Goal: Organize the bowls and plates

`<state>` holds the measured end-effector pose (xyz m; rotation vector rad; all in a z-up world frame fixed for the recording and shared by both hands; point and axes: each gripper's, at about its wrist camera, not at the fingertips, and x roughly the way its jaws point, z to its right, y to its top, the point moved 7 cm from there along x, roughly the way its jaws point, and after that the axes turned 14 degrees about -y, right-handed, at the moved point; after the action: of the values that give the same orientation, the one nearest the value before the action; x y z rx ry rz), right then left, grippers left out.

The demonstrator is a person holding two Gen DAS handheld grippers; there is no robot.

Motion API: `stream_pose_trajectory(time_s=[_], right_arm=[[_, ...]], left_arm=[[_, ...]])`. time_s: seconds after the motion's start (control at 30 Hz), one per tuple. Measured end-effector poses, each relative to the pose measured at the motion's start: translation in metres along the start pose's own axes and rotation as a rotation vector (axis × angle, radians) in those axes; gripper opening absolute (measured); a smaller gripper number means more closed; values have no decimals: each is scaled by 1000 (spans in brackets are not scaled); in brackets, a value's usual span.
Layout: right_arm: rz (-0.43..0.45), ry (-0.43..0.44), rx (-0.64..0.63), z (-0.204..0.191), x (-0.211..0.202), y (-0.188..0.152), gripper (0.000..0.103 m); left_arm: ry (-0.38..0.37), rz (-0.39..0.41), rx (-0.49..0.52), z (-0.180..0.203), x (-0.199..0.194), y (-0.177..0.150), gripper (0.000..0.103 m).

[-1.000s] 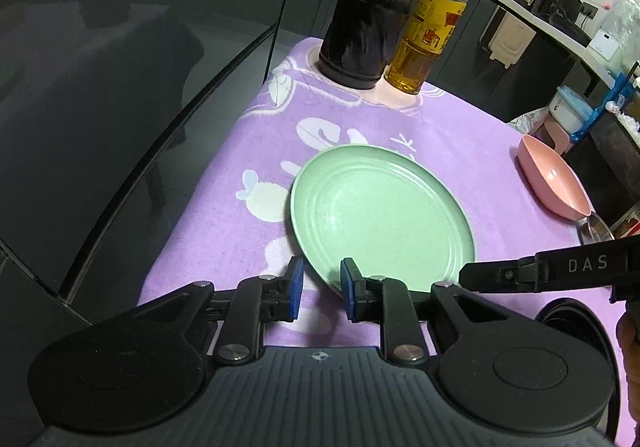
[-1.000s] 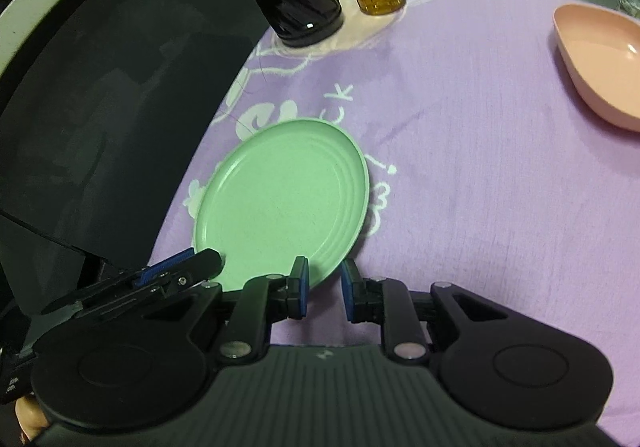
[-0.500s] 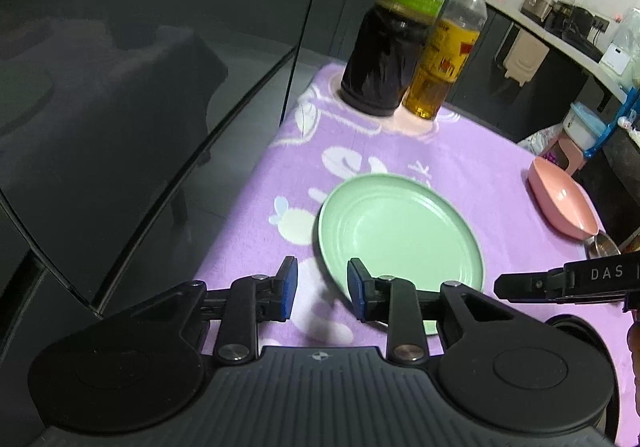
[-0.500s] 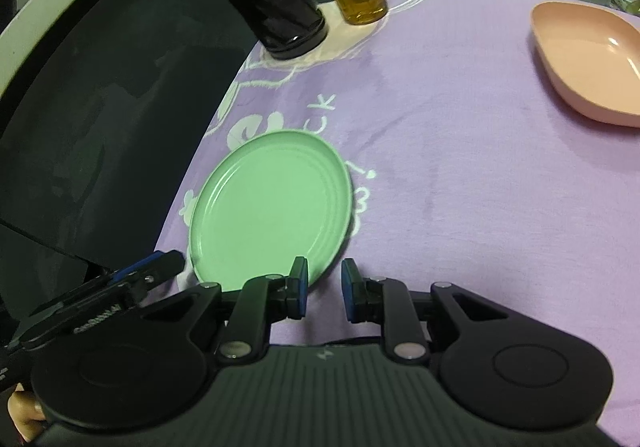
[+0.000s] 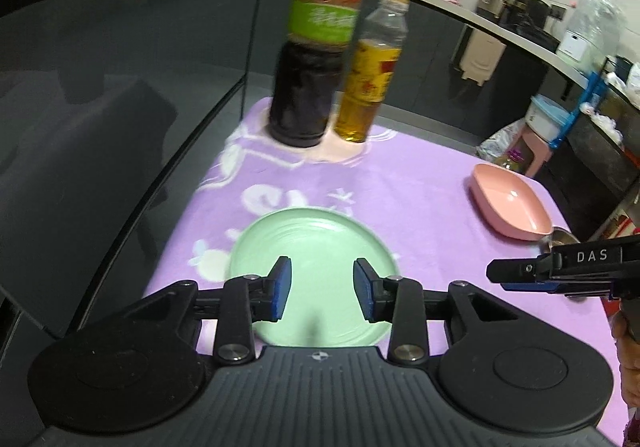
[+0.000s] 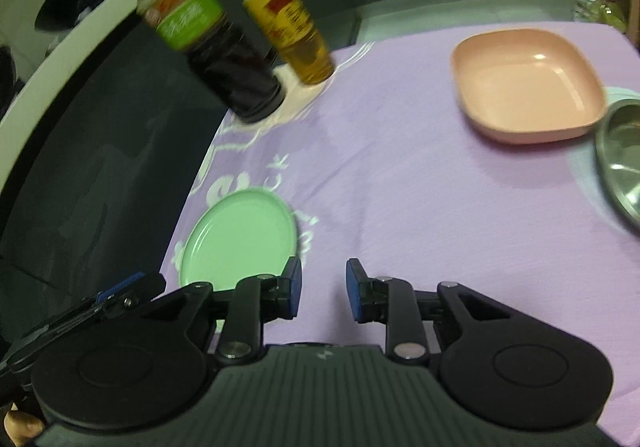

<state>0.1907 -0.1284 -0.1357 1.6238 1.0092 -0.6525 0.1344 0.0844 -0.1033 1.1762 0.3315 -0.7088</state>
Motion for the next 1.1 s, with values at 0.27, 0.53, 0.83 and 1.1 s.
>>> stream_pose_trajectory(time_s=[0.27, 0.53, 0.83, 1.1], right_arm=[[67, -17, 144, 51, -13, 13, 34], [198, -103, 199, 91, -37, 38, 34], [318, -295, 262, 135, -32, 88, 34], [266, -328, 277, 161, 10, 104, 34]], left_arm=[[-44, -17, 41, 40, 23, 20, 35], [-137, -96, 76, 88, 54, 35, 35], [-144, -102, 89, 125, 108, 47, 35], [-151, -145, 72, 143, 160, 51, 35]])
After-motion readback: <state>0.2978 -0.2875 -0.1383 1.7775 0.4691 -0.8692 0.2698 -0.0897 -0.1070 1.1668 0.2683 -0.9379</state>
